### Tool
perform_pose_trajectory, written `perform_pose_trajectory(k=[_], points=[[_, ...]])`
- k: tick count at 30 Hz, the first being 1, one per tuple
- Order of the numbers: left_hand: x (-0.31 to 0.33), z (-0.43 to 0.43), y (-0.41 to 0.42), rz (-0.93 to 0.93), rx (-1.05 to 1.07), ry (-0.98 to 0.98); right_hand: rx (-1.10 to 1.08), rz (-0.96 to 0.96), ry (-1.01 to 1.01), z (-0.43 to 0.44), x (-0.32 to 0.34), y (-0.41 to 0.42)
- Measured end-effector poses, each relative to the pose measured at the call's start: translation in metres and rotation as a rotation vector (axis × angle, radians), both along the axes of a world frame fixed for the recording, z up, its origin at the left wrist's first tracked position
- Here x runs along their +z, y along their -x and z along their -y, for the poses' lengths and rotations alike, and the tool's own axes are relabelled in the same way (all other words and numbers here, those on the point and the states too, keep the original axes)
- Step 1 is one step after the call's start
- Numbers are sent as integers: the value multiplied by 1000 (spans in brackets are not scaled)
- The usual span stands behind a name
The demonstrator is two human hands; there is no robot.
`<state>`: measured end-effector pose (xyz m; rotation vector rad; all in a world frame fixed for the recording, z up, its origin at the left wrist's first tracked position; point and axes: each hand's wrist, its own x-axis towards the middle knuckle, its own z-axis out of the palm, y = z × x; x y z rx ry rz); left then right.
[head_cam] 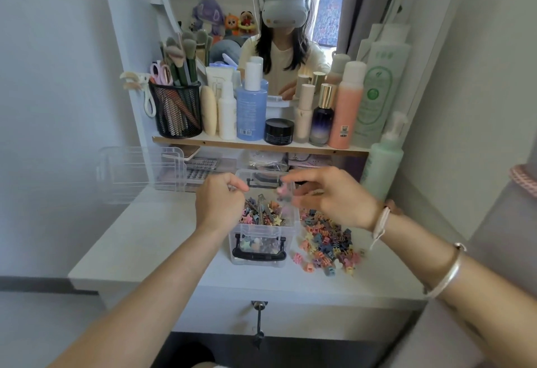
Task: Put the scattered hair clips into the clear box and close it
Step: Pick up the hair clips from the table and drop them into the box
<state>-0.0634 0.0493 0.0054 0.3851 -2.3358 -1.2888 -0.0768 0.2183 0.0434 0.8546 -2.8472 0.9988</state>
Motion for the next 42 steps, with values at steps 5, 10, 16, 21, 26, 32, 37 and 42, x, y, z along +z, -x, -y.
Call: perform_pose_trajectory(k=[5, 10, 16, 21, 26, 32, 37, 42], points=[[1, 1, -1, 16, -12, -7, -68, -16, -99, -23, 5, 9], [3, 3, -7, 31, -85, -10, 121, 193, -600, -25, -23, 0], [-8, 12, -20, 100, -298, -101, 162, -31, -673, -10, -44, -11], [-18, 16, -20, 104, -349, -261, 162, -132, -678, -7, -50, -9], [-21, 17, -17, 76, -323, -251, 129, -193, -621, -9, -51, -4], [-18, 13, -15, 26, -228, -198, 75, -220, -468, -15, -31, 6], [-14, 21, -16, 14, -160, -209, 137, -87, -648, -2, -44, -1], [-13, 36, -16, 0, -94, -219, 168, -91, -607, 12, -48, 4]])
